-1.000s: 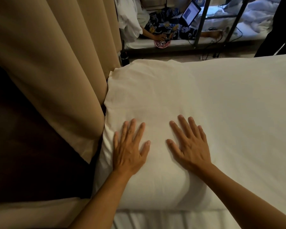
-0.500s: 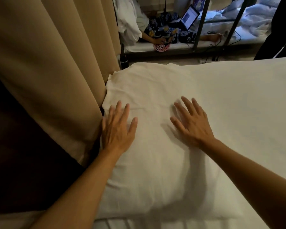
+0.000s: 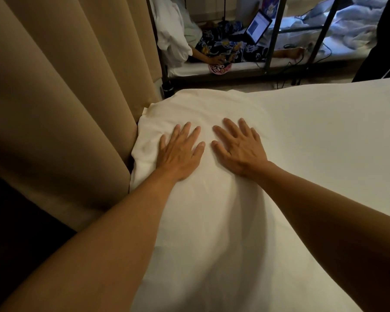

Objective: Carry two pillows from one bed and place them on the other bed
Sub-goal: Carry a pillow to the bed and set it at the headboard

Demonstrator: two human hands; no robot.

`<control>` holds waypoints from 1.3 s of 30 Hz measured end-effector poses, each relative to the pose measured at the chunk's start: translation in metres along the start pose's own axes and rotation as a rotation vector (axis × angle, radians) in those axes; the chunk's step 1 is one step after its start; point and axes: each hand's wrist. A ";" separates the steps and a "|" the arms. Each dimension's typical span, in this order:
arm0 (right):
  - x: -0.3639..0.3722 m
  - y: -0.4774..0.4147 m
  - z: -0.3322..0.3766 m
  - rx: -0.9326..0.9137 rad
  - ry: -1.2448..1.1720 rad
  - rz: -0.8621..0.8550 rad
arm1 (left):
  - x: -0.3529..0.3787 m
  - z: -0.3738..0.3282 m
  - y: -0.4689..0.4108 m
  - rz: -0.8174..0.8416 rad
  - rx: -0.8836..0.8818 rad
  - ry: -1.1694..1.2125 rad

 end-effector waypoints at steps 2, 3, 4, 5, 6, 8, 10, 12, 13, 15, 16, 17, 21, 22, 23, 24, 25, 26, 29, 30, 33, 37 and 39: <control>0.001 -0.002 -0.006 0.011 0.004 -0.002 | 0.004 0.003 -0.003 -0.003 -0.011 -0.007; 0.001 -0.002 -0.010 0.019 0.002 -0.001 | 0.004 0.007 -0.005 -0.003 -0.022 -0.011; 0.002 -0.001 -0.015 0.029 -0.006 0.002 | 0.005 0.012 -0.007 -0.001 -0.040 -0.008; 0.002 0.000 -0.020 0.042 -0.017 0.004 | 0.005 0.019 -0.009 0.003 -0.068 0.005; 0.002 0.002 -0.025 0.063 -0.033 0.009 | 0.005 0.026 -0.009 0.009 -0.104 0.027; 0.003 0.005 -0.032 0.117 -0.074 0.024 | 0.008 0.041 -0.006 0.023 -0.183 0.078; 0.004 0.007 -0.036 0.146 -0.099 0.037 | 0.011 0.051 -0.001 0.043 -0.238 0.124; 0.005 0.009 -0.036 0.148 -0.106 0.047 | 0.013 0.055 0.005 0.058 -0.268 0.147; 0.005 0.010 -0.035 0.148 -0.108 0.050 | 0.014 0.056 0.007 0.063 -0.278 0.152; 0.003 0.013 -0.034 0.156 -0.113 0.053 | 0.012 0.057 0.010 0.069 -0.296 0.161; 0.001 0.014 -0.033 0.161 -0.114 0.055 | 0.010 0.057 0.012 0.066 -0.302 0.157; -0.002 0.016 -0.032 0.161 -0.113 0.052 | 0.007 0.056 0.015 0.056 -0.303 0.146; -0.015 0.026 -0.022 0.071 -0.105 0.002 | -0.006 0.041 0.028 -0.033 -0.216 0.079; -0.018 0.031 -0.015 0.044 -0.098 0.008 | -0.005 0.033 0.033 -0.058 -0.177 0.082; -0.018 0.036 -0.006 0.025 -0.087 0.020 | -0.003 0.024 0.039 -0.077 -0.133 0.089; -0.016 0.043 0.004 0.008 -0.074 0.030 | 0.000 0.014 0.046 -0.087 -0.085 0.094; -0.011 0.052 0.015 -0.009 -0.064 0.033 | 0.004 0.004 0.053 -0.091 -0.039 0.094; -0.005 0.062 0.023 -0.028 -0.055 0.031 | 0.010 -0.003 0.060 -0.091 -0.005 0.083; 0.017 0.090 0.023 -0.033 -0.034 0.041 | 0.030 -0.003 0.080 -0.070 -0.002 0.041; 0.022 0.096 0.016 -0.010 -0.035 0.055 | 0.035 0.003 0.086 -0.054 -0.030 0.047; 0.026 0.107 0.000 0.062 -0.052 0.071 | 0.039 0.016 0.097 -0.025 -0.130 0.068; 0.012 0.114 0.002 0.070 -0.049 0.105 | 0.019 0.006 0.105 0.035 -0.172 0.033; -0.002 0.119 0.004 0.054 -0.057 0.114 | 0.004 -0.001 0.113 0.069 -0.179 0.011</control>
Point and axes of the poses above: each hand's wrist, its own y-axis away from the middle knuckle, its own x-axis out of the palm, z = x × y, and after that the axes turned 12 degrees about z, right-handed
